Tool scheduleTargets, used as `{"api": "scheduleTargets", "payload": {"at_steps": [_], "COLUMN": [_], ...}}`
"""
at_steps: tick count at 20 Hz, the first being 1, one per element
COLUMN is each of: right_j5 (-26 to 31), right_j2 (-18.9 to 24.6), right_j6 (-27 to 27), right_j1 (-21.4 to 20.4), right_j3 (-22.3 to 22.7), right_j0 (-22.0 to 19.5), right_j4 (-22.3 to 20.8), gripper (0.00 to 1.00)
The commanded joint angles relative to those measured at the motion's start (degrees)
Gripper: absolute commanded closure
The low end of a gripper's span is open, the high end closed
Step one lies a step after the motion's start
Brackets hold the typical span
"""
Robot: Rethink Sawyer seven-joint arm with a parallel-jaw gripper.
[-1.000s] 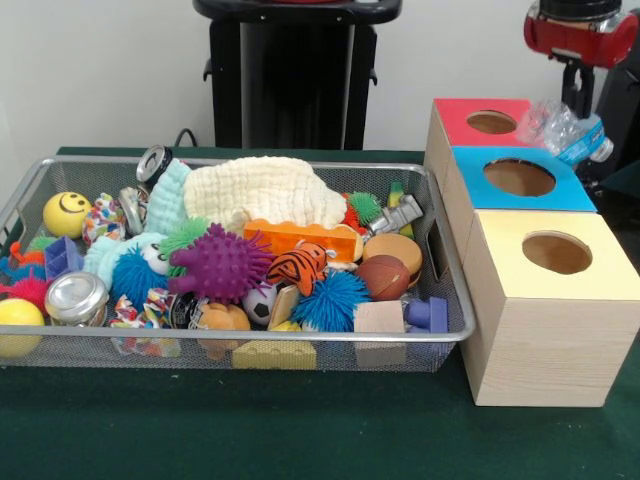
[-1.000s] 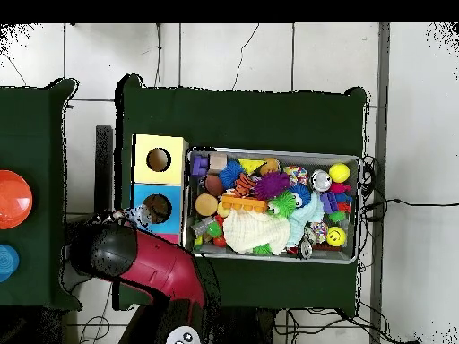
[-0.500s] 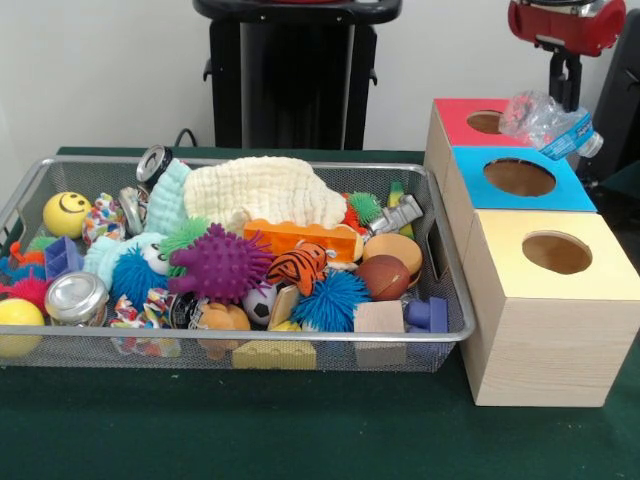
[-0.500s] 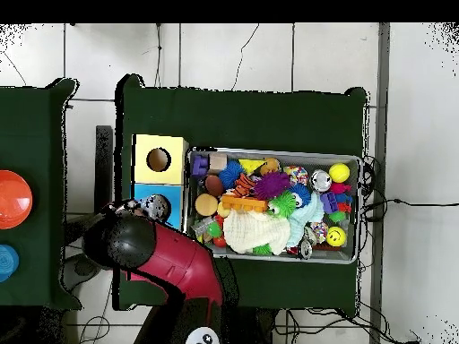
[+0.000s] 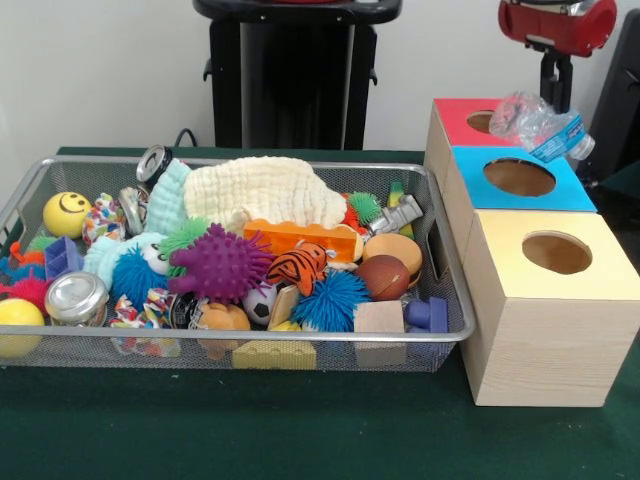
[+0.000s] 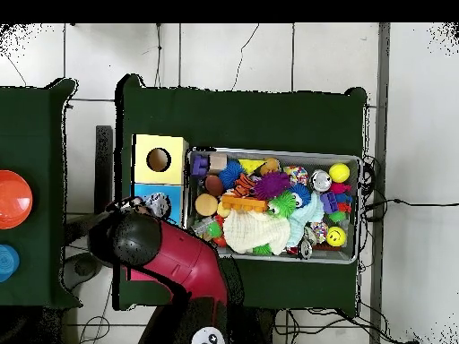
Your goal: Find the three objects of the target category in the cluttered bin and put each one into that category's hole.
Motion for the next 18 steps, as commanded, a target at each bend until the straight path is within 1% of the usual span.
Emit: {"api": "scheduleTargets", "payload": {"at_steps": [1,6,8,11,14,16,18], "right_j5": [-6.70,-6.96,-8.44,-8.06,-3.67,-2.12,-1.82], "right_j2": [4.58,3.04,2.89,0.46,-1.62,-1.70,-1.04], "right_j6": [8.96,5.88,4.54,2.67,3.49,4.87,5.53], "right_j1": [0.55,1.95,2.06,2.77,2.96,2.91,3.05], "right_j3": [3.34,2.04,2.26,-0.46,-3.10,-3.77,-4.18], "right_j0": [-2.25,-2.65,-2.94,-1.85,-0.51,-0.21,-0.74], "right_j4": [1.80,-2.46,-3.75,-7.87,-10.57,-11.22,-11.72], "gripper": [1.00,1.00,1.00,1.00,1.00,1.00,1.00]}}
